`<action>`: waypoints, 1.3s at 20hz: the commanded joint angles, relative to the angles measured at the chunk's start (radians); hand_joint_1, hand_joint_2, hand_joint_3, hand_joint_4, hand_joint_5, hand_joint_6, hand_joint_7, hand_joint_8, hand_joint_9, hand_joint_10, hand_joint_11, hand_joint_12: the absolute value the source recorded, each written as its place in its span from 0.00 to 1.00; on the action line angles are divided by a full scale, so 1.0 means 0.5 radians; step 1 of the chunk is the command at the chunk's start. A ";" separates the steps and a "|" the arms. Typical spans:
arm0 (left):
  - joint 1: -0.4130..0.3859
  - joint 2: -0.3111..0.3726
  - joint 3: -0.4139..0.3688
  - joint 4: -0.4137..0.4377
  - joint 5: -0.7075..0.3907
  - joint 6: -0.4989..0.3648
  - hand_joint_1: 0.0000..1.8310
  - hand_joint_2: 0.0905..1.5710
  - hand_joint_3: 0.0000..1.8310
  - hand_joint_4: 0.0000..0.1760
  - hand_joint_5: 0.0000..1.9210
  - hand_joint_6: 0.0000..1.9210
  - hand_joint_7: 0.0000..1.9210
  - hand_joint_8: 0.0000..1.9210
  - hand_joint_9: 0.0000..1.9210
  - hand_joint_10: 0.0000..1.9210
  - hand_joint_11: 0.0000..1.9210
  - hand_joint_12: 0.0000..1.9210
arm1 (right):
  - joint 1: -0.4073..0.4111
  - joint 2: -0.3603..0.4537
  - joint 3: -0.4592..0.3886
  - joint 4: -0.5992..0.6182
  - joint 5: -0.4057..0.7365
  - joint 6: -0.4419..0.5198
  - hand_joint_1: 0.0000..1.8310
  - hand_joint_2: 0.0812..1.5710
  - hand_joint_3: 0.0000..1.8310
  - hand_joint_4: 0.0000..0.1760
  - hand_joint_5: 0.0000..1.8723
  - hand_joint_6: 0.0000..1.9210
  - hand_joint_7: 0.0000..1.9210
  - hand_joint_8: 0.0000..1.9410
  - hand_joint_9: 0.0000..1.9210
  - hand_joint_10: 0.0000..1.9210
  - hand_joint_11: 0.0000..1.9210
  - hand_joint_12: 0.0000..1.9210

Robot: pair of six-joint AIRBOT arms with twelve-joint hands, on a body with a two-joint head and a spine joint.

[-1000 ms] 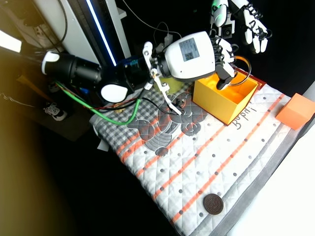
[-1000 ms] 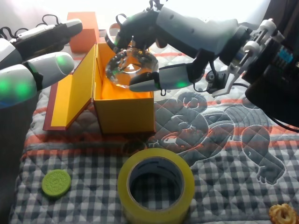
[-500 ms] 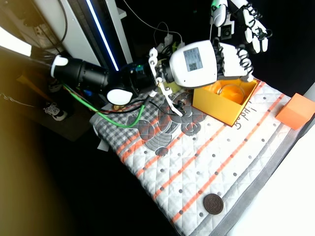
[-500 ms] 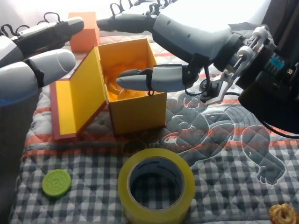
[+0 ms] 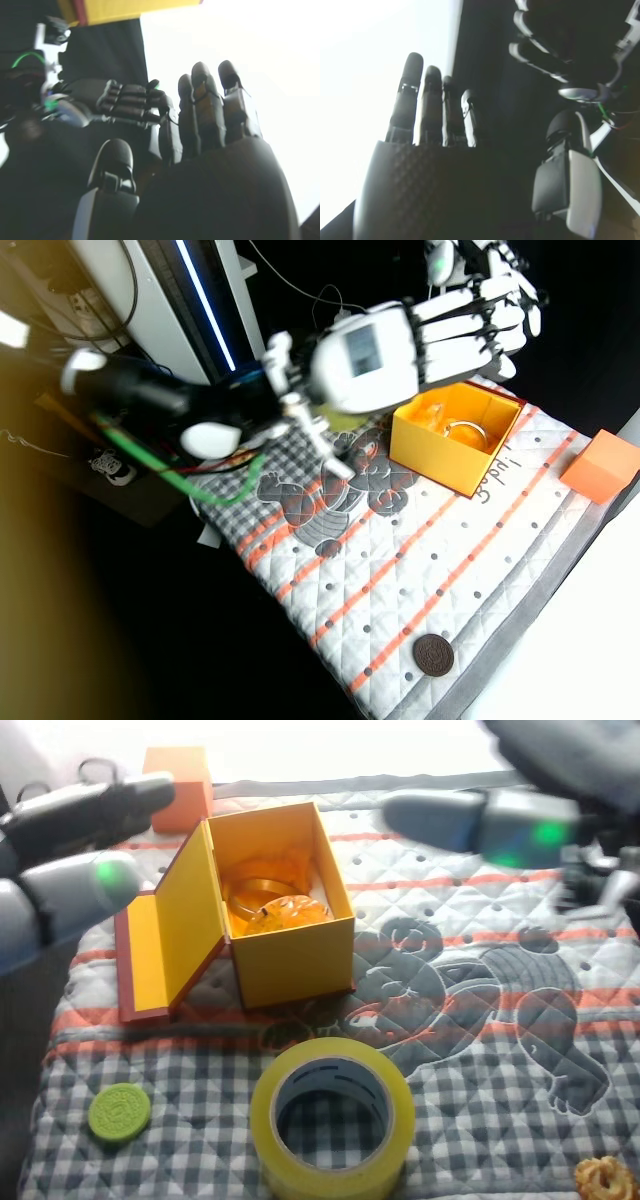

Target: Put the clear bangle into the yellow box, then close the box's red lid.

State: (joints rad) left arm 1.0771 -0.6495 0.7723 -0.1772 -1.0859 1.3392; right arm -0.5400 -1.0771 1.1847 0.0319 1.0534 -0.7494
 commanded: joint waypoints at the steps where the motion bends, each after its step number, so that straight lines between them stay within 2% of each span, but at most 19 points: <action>1: 0.047 0.019 -0.017 0.066 -0.275 -0.146 0.00 0.83 0.00 0.17 0.14 0.00 0.20 0.00 0.19 0.00 0.00 0.25 | -0.022 0.032 -0.043 -0.004 0.355 0.000 0.05 0.64 0.00 0.57 0.00 0.00 0.00 0.00 0.00 0.00 0.00 0.00; 2: 0.097 0.029 -0.030 0.088 -0.292 -0.210 0.00 0.84 0.00 0.00 0.14 0.00 0.21 0.01 0.20 0.00 0.01 0.26 | -0.067 0.079 -0.074 0.020 0.396 -0.021 0.07 0.64 0.00 0.50 0.01 0.00 0.05 0.00 0.03 0.00 0.02 0.02; 3: 0.158 0.035 -0.043 0.112 -0.313 -0.275 0.00 0.84 0.00 0.00 0.14 0.00 0.21 0.01 0.20 0.00 0.01 0.26 | -0.122 0.135 -0.121 0.047 0.440 -0.056 0.07 0.64 0.00 0.50 0.01 0.00 0.05 0.00 0.03 0.00 0.02 0.02; 4: 0.224 0.035 -0.047 0.134 -0.343 -0.384 0.00 0.87 0.01 0.00 0.10 0.00 0.14 0.00 0.13 0.00 0.00 0.21 | -0.183 0.189 -0.167 0.076 0.485 -0.085 0.09 0.62 0.00 0.57 0.01 0.00 0.02 0.00 0.00 0.00 0.00 0.00; 5: 0.273 0.030 -0.044 0.155 -0.371 -0.490 0.00 0.87 0.01 0.00 0.10 0.00 0.14 0.00 0.13 0.00 0.00 0.21 | -0.225 0.211 -0.187 0.093 0.509 -0.090 0.09 0.62 0.00 0.57 0.01 0.00 0.02 0.00 0.00 0.00 0.00 0.00; 6: 0.338 0.014 -0.039 0.177 -0.400 -0.584 0.00 0.87 0.01 0.00 0.08 0.00 0.11 0.00 0.10 0.00 0.00 0.20 | -0.260 0.217 -0.192 0.112 0.521 -0.090 0.07 0.65 0.01 0.49 0.00 0.00 0.01 0.00 0.00 0.00 0.00 0.00; 9: 0.421 -0.061 0.014 0.254 -0.387 -0.791 0.00 0.88 0.00 0.00 0.09 0.00 0.10 0.00 0.11 0.00 0.04 0.19 | -0.302 0.198 -0.183 0.170 0.520 -0.092 0.09 0.66 0.00 0.48 0.00 0.00 0.00 0.00 0.00 0.00 0.00 0.00; 10: 0.408 -0.099 0.045 0.310 -0.335 -0.874 0.00 0.88 0.00 0.00 0.08 0.00 0.09 0.00 0.10 0.00 0.04 0.19 | -0.319 0.194 -0.184 0.182 0.520 -0.092 0.09 0.66 0.00 0.47 0.01 0.00 0.00 0.00 0.00 0.00 0.00 0.00; 12: 0.365 -0.130 0.071 0.379 -0.240 -0.913 0.00 0.87 0.00 0.00 0.07 0.00 0.08 0.00 0.09 0.00 0.02 0.18 | -0.334 0.192 -0.182 0.192 0.517 -0.092 0.10 0.66 0.00 0.49 0.01 0.00 0.01 0.00 0.00 0.00 0.00 0.00; 15: 0.210 -0.191 0.132 0.539 -0.021 -0.945 0.00 0.86 0.00 0.00 0.07 0.00 0.09 0.00 0.09 0.00 0.05 0.14 | -0.350 0.194 -0.181 0.205 0.501 -0.091 0.08 0.66 0.00 0.50 0.00 0.00 0.01 0.00 0.00 0.00 0.00 0.00; 16: 0.134 -0.223 0.167 0.636 0.092 -1.014 0.00 0.87 0.00 0.00 0.08 0.01 0.10 0.01 0.11 0.01 0.06 0.14 | -0.363 0.195 -0.181 0.212 0.494 -0.091 0.07 0.66 0.00 0.50 0.00 0.00 0.02 0.00 0.00 0.00 0.00 0.00; 20: 0.047 -0.293 0.220 0.777 0.274 -1.094 0.00 0.87 0.00 0.00 0.11 0.01 0.12 0.01 0.13 0.01 0.09 0.15 | -0.385 0.198 -0.181 0.232 0.494 -0.091 0.06 0.68 0.00 0.36 0.00 0.00 0.01 0.00 0.00 0.00 0.00 0.00; 23: 0.045 -0.318 0.237 0.798 0.358 -1.095 0.00 0.86 0.00 0.00 0.10 0.00 0.10 0.00 0.12 0.00 0.10 0.15 | -0.393 0.198 -0.181 0.242 0.493 -0.091 0.04 0.69 0.00 0.39 0.00 0.00 0.01 0.00 0.00 0.00 0.00 0.00; 24: 0.045 -0.329 0.247 0.800 0.389 -1.095 0.00 0.86 0.00 0.00 0.09 0.00 0.10 0.00 0.11 0.00 0.09 0.14 | -0.399 0.198 -0.182 0.248 0.493 -0.091 0.04 0.68 0.00 0.49 0.00 0.00 0.03 0.01 0.00 0.00 0.00 0.00; 25: 0.045 -0.341 0.263 0.794 0.418 -1.095 0.00 0.86 0.00 0.00 0.07 0.00 0.08 0.00 0.10 0.00 0.08 0.13 | -0.408 0.198 -0.183 0.252 0.493 -0.090 0.04 0.69 0.00 0.47 0.00 0.00 0.03 0.01 0.00 0.00 0.00 0.00; 26: 0.045 -0.349 0.277 0.780 0.436 -1.095 0.00 0.86 0.00 0.00 0.07 0.00 0.08 0.00 0.09 0.00 0.07 0.13 | -0.413 0.198 -0.184 0.255 0.492 -0.088 0.03 0.69 0.00 0.50 0.00 0.00 0.03 0.01 0.00 0.00 0.00 0.00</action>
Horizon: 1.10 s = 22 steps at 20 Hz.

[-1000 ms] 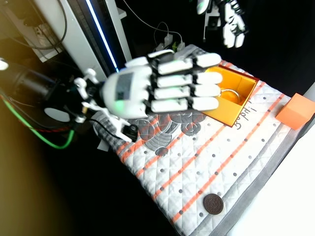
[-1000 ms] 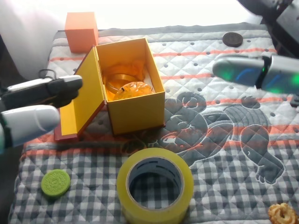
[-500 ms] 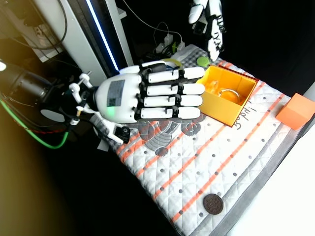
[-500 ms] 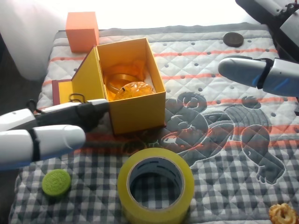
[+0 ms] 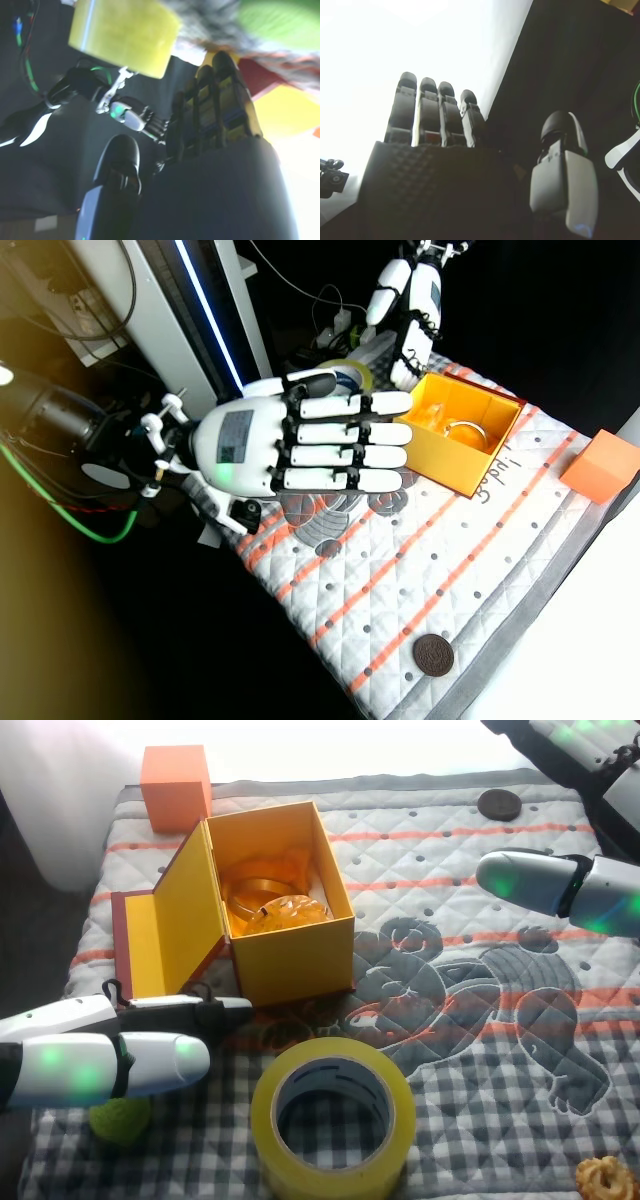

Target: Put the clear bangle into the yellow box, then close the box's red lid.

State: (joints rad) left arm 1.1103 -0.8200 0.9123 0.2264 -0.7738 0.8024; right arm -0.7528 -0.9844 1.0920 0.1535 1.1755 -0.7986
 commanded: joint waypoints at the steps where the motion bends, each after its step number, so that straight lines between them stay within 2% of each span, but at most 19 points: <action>1: -0.022 -0.017 0.012 -0.048 -0.169 -0.021 0.00 0.86 0.00 0.00 0.07 0.00 0.07 0.00 0.07 0.00 0.06 0.12 | 0.007 0.013 0.000 0.014 0.248 0.012 0.03 0.70 0.01 0.51 0.00 0.00 0.03 0.01 0.00 0.00 0.00 0.00; 3: -0.021 -0.039 0.049 -0.094 -0.130 -0.019 0.00 0.85 0.00 0.00 0.05 0.00 0.04 0.00 0.05 0.00 0.05 0.12 | -0.001 0.014 -0.004 0.020 0.248 0.016 0.04 0.71 0.01 0.44 0.00 0.00 0.04 0.01 0.01 0.00 0.00 0.00; 5: -0.021 -0.054 0.068 -0.156 -0.110 0.030 0.00 0.86 0.00 0.00 0.06 0.00 0.05 0.00 0.05 0.00 0.03 0.11 | -0.011 0.015 -0.007 0.024 0.248 0.020 0.04 0.72 0.01 0.42 0.00 0.00 0.04 0.00 0.01 0.00 0.00 0.00; 7: -0.021 -0.054 0.068 -0.210 -0.095 0.101 0.00 0.85 0.00 0.00 0.06 0.01 0.04 0.00 0.04 0.00 0.02 0.10 | -0.019 0.019 -0.011 0.031 0.249 0.022 0.02 0.74 0.01 0.33 0.00 0.00 0.03 0.00 0.03 0.01 0.02 0.01; 8: -0.021 -0.052 0.068 -0.227 -0.089 0.124 0.00 0.85 0.00 0.00 0.06 0.00 0.04 0.00 0.04 0.00 0.02 0.10 | -0.024 0.021 -0.012 0.036 0.249 0.022 0.01 0.74 0.01 0.32 0.00 0.00 0.03 0.00 0.03 0.00 0.02 0.01; 9: -0.020 -0.045 0.066 -0.258 -0.078 0.162 0.00 0.85 0.00 0.00 0.06 0.00 0.04 0.00 0.05 0.01 0.03 0.11 | -0.032 0.023 -0.015 0.044 0.250 0.022 0.01 0.73 0.00 0.45 0.00 0.00 0.03 0.00 0.03 0.00 0.01 0.01; 11: -0.019 -0.041 0.065 -0.287 -0.062 0.207 0.00 0.85 0.00 0.00 0.06 0.00 0.05 0.01 0.06 0.01 0.04 0.11 | -0.040 0.026 -0.019 0.050 0.251 0.022 0.01 0.73 0.00 0.47 0.01 0.00 0.04 0.00 0.03 0.00 0.01 0.01; 13: -0.016 -0.038 0.059 -0.336 -0.051 0.275 0.00 0.85 0.00 0.00 0.05 0.00 0.05 0.01 0.06 0.01 0.05 0.12 | -0.051 0.029 -0.023 0.059 0.251 0.022 0.00 0.74 0.00 0.46 0.01 0.00 0.05 0.01 0.04 0.01 0.01 0.01; 14: -0.011 -0.032 0.051 -0.374 -0.052 0.323 0.00 0.85 0.00 0.00 0.06 0.00 0.06 0.00 0.07 0.00 0.05 0.13 | -0.056 0.031 -0.024 0.062 0.252 0.022 0.00 0.74 0.00 0.41 0.02 0.00 0.06 0.01 0.04 0.01 0.01 0.01; 16: 0.000 -0.021 0.044 -0.439 -0.069 0.383 0.00 0.85 0.00 0.00 0.07 0.00 0.07 0.00 0.07 0.00 0.03 0.18 | -0.060 0.036 -0.028 0.064 0.252 0.022 0.00 0.74 0.00 0.43 0.01 0.00 0.06 0.01 0.04 0.00 0.01 0.01; 17: 0.007 -0.014 0.044 -0.486 -0.091 0.414 0.00 0.85 0.00 0.00 0.08 0.00 0.08 0.00 0.07 0.00 0.03 0.18 | -0.062 0.040 -0.031 0.064 0.252 0.023 0.00 0.74 0.00 0.39 0.02 0.00 0.06 0.01 0.04 0.01 0.01 0.01; 18: 0.011 -0.008 0.042 -0.537 -0.113 0.459 0.00 0.84 0.00 0.00 0.06 0.00 0.06 0.00 0.06 0.00 0.01 0.17 | -0.065 0.041 -0.034 0.065 0.252 0.023 0.00 0.75 0.00 0.35 0.02 0.00 0.06 0.01 0.05 0.01 0.02 0.01; 22: 0.025 0.020 0.017 -0.748 -0.235 0.655 0.00 0.83 0.00 0.00 0.05 0.00 0.05 0.00 0.05 0.00 0.01 0.13 | -0.086 0.041 -0.038 0.070 0.252 0.036 0.00 0.77 0.01 0.36 0.01 0.00 0.07 0.01 0.05 0.01 0.03 0.02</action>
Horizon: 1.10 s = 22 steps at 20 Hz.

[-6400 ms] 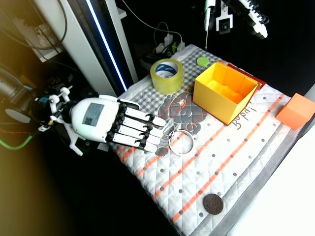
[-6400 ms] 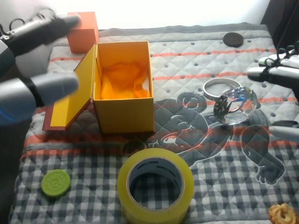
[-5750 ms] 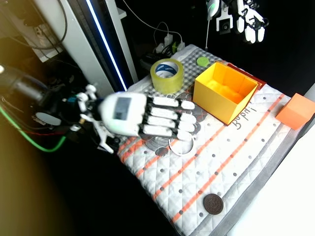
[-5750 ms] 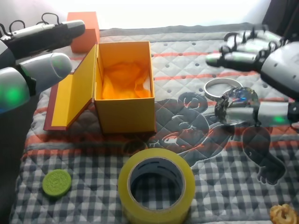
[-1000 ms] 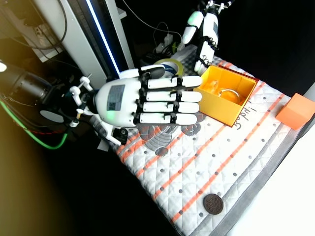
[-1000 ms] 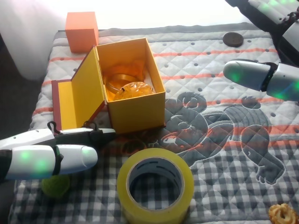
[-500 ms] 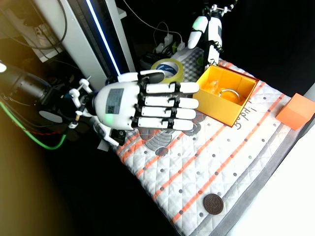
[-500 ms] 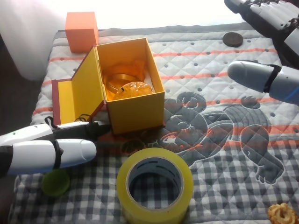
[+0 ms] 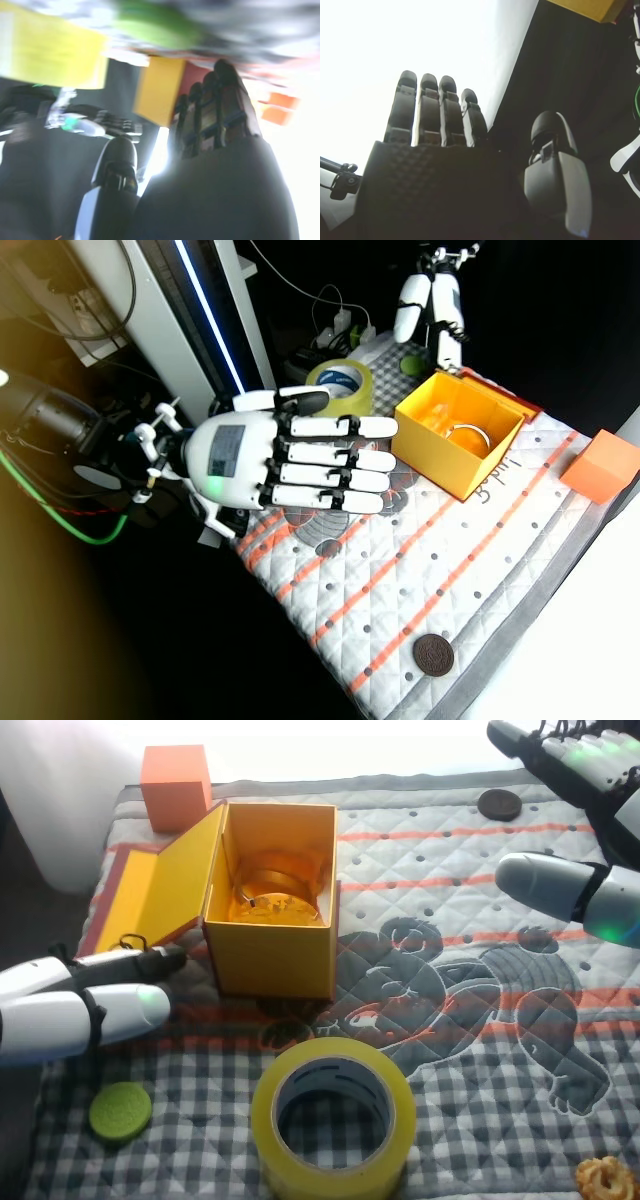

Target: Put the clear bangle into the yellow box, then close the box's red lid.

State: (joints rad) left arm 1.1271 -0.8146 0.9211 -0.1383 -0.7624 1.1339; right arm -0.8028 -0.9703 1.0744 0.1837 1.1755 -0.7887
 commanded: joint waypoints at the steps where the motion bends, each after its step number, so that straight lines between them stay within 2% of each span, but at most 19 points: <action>1: 0.001 0.016 -0.006 -0.055 -0.288 0.010 0.00 0.84 0.00 0.00 0.05 0.00 0.04 0.00 0.05 0.00 0.01 0.14 | 0.011 0.013 -0.003 0.011 0.252 0.017 0.00 0.77 0.01 0.34 0.01 0.00 0.07 0.00 0.05 0.01 0.03 0.02; 3: 0.049 0.024 -0.018 -0.144 -0.376 0.050 0.03 0.86 0.00 0.00 0.05 0.00 0.04 0.00 0.03 0.00 0.00 0.10 | 0.008 0.014 -0.004 0.013 0.252 0.018 0.00 0.77 0.00 0.37 0.00 0.00 0.07 0.00 0.05 0.00 0.02 0.02; 5: 0.081 0.024 -0.024 -0.224 -0.459 0.076 0.02 0.86 0.00 0.00 0.03 0.00 0.02 0.00 0.02 0.00 0.00 0.07 | 0.008 0.020 -0.007 0.013 0.252 0.019 0.00 0.76 0.00 0.39 0.00 0.00 0.08 0.00 0.05 0.00 0.02 0.02; 7: 0.084 0.021 -0.024 -0.282 -0.547 0.087 0.00 0.86 0.00 0.00 0.02 0.00 0.01 0.00 0.02 0.00 0.01 0.07 | 0.001 0.028 -0.012 0.017 0.252 0.019 0.00 0.77 0.00 0.31 0.01 0.00 0.09 0.01 0.06 0.00 0.02 0.02; 8: 0.082 0.020 -0.024 -0.292 -0.578 0.090 0.00 0.86 0.00 0.00 0.01 0.00 0.01 0.00 0.02 0.00 0.01 0.07 | -0.003 0.028 -0.013 0.020 0.252 0.019 0.00 0.77 0.00 0.32 0.01 0.00 0.09 0.01 0.05 0.00 0.01 0.02; 10: 0.059 0.024 -0.016 -0.297 -0.640 0.091 0.00 0.86 0.00 0.00 0.03 0.01 0.02 0.01 0.04 0.01 0.03 0.08 | -0.009 0.028 -0.016 0.022 0.252 0.019 0.00 0.77 0.00 0.34 0.01 0.00 0.09 0.00 0.06 0.00 0.01 0.02; 13: -0.034 0.051 0.022 -0.248 -0.622 0.091 0.00 0.86 0.00 0.00 0.03 0.00 0.03 0.00 0.04 0.01 0.02 0.07 | -0.010 0.025 -0.014 0.022 0.252 0.019 0.00 0.77 0.00 0.44 0.02 0.00 0.09 0.01 0.06 0.00 0.02 0.02; 15: -0.087 0.061 0.037 -0.206 -0.605 0.091 0.00 0.86 0.00 0.00 0.03 0.00 0.02 0.00 0.03 0.00 0.00 0.03 | -0.015 0.024 -0.014 0.025 0.252 0.019 0.00 0.78 0.00 0.42 0.02 0.00 0.09 0.00 0.06 0.00 0.02 0.02; 17: -0.192 0.063 0.043 -0.073 -0.525 0.091 0.00 0.86 0.00 0.00 0.04 0.00 0.02 0.00 0.02 0.00 0.00 0.00 | -0.018 0.019 -0.014 0.027 0.252 0.019 0.00 0.77 0.00 0.41 0.02 0.00 0.09 0.00 0.06 0.00 0.02 0.03; 18: -0.294 0.059 0.043 0.081 -0.393 0.091 0.00 0.85 0.00 0.00 0.03 0.00 0.01 0.00 0.01 0.00 0.00 0.00 | -0.021 0.019 -0.014 0.029 0.252 0.019 0.00 0.77 0.00 0.44 0.02 0.00 0.09 0.00 0.06 0.00 0.01 0.03; 19: -0.454 0.034 0.043 0.306 -0.205 0.091 0.00 0.84 0.00 0.00 0.04 0.00 0.03 0.01 0.04 0.01 0.03 0.01 | -0.026 0.019 -0.014 0.033 0.253 0.019 0.00 0.75 0.00 0.50 0.01 0.00 0.08 0.00 0.03 0.00 0.00 0.00; 21: -0.623 -0.008 0.035 0.558 -0.034 0.091 0.00 0.84 0.00 0.00 0.04 0.00 0.04 0.01 0.04 0.01 0.04 0.02 | -0.038 0.020 -0.014 0.038 0.260 0.019 0.00 0.73 0.00 0.45 0.01 0.00 0.06 0.00 0.01 0.00 0.00 0.00; 22: -0.711 -0.028 0.017 0.712 0.039 0.090 0.00 0.85 0.00 0.00 0.04 0.00 0.04 0.01 0.04 0.01 0.05 0.02 | -0.045 0.021 -0.014 0.041 0.264 0.019 0.00 0.72 0.00 0.49 0.01 0.00 0.06 0.00 0.01 0.00 0.00 0.00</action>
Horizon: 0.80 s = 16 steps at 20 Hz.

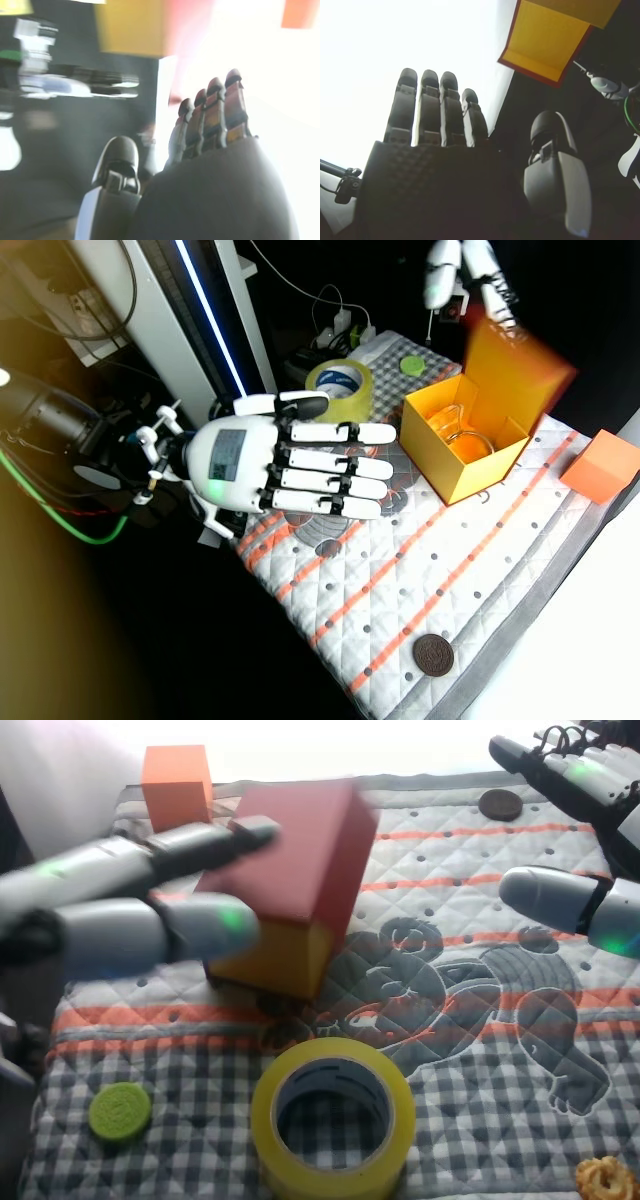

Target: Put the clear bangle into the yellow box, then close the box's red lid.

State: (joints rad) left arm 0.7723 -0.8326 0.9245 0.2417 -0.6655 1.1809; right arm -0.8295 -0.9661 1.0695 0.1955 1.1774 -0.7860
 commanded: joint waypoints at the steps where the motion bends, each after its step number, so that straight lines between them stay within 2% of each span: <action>1: -0.046 0.000 -0.007 0.047 -0.116 -0.008 0.00 0.85 0.00 0.00 0.06 0.00 0.06 0.00 0.06 0.00 0.05 0.02 | 0.008 0.012 -0.004 0.018 0.260 0.013 0.00 0.72 0.00 0.53 0.01 0.00 0.06 0.00 0.01 0.00 0.00 0.00; 3: -0.095 -0.024 -0.041 0.250 -0.014 -0.032 0.01 0.84 0.00 0.00 0.08 0.00 0.09 0.01 0.07 0.00 0.06 0.03 | 0.007 0.012 -0.004 0.020 0.261 0.013 0.00 0.72 0.00 0.59 0.01 0.00 0.06 0.00 0.00 0.00 0.00 0.00; 4: -0.098 -0.039 -0.040 0.312 0.043 -0.065 0.00 0.84 0.00 0.00 0.09 0.00 0.09 0.00 0.07 0.00 0.07 0.03 | 0.006 0.012 -0.004 0.021 0.261 0.013 0.00 0.71 0.00 0.59 0.01 0.00 0.07 0.00 0.00 0.00 0.00 0.00; 5: -0.097 -0.055 -0.020 0.357 0.092 -0.142 0.01 0.84 0.00 0.00 0.09 0.00 0.09 0.00 0.07 0.00 0.06 0.03 | 0.005 0.013 -0.004 0.022 0.262 0.013 0.00 0.72 0.00 0.57 0.01 0.00 0.07 0.00 0.00 0.00 0.00 0.00; 6: -0.081 -0.059 0.000 0.362 0.102 -0.202 0.04 0.83 0.00 0.00 0.10 0.01 0.09 0.00 0.07 0.00 0.06 0.02 | 0.003 0.018 -0.005 0.022 0.262 0.013 0.00 0.72 0.00 0.51 0.01 0.00 0.07 0.00 0.00 0.00 0.00 0.00; 7: -0.063 -0.059 0.013 0.314 0.085 -0.216 0.05 0.82 0.00 0.00 0.10 0.00 0.09 0.00 0.08 0.00 0.07 0.03 | -0.001 0.020 -0.007 0.022 0.263 0.013 0.00 0.72 0.00 0.54 0.01 0.00 0.07 0.00 0.00 0.00 0.00 0.00; 9: -0.048 -0.054 0.033 0.208 0.008 -0.216 0.01 0.83 0.00 0.00 0.07 0.00 0.09 0.00 0.08 0.00 0.07 0.04 | -0.011 0.033 -0.015 0.021 0.279 0.013 0.00 0.72 0.00 0.47 0.01 0.00 0.07 0.00 0.00 0.00 0.00 0.00; 11: -0.041 -0.016 0.071 -0.032 -0.194 -0.215 0.00 0.85 0.00 0.00 0.06 0.00 0.06 0.00 0.07 0.00 0.05 0.03 | -0.035 0.099 -0.055 -0.004 0.358 0.013 0.01 0.75 0.01 0.58 0.02 0.00 0.08 0.01 0.01 0.00 0.00 0.00; 12: -0.024 0.016 0.083 -0.170 -0.353 -0.215 0.00 0.85 0.00 0.00 0.07 0.00 0.06 0.00 0.07 0.00 0.07 0.04 | -0.056 0.142 -0.079 -0.015 0.407 0.013 0.02 0.75 0.00 0.65 0.02 0.00 0.09 0.01 0.01 0.00 0.00 0.00; 14: 0.053 0.096 0.077 -0.417 -0.711 -0.220 0.00 0.82 0.00 0.00 0.02 0.00 0.00 0.00 0.01 0.00 0.02 0.02 | -0.140 0.219 -0.137 -0.016 0.554 0.005 0.04 0.74 0.00 0.64 0.01 0.00 0.08 0.00 0.01 0.00 0.00 0.00; 15: 0.089 0.125 0.062 -0.488 -0.863 -0.223 0.05 0.80 0.00 0.00 0.02 0.00 0.00 0.00 0.00 0.00 0.02 0.02 | -0.181 0.255 -0.167 -0.011 0.617 -0.011 0.06 0.75 0.00 0.73 0.02 0.00 0.08 0.00 0.01 0.00 0.00 0.00; 16: 0.140 0.163 0.035 -0.564 -1.089 -0.236 0.08 0.77 0.00 0.00 0.05 0.00 0.02 0.00 0.03 0.00 0.04 0.05 | -0.228 0.307 -0.212 -0.004 0.706 -0.038 0.07 0.76 0.01 0.61 0.01 0.00 0.07 0.00 0.01 0.00 0.00 0.00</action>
State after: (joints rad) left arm 0.8543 -0.7418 0.9508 -0.0746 -1.0138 1.0714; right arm -0.9531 -0.8146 0.9600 0.2028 1.3720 -0.8082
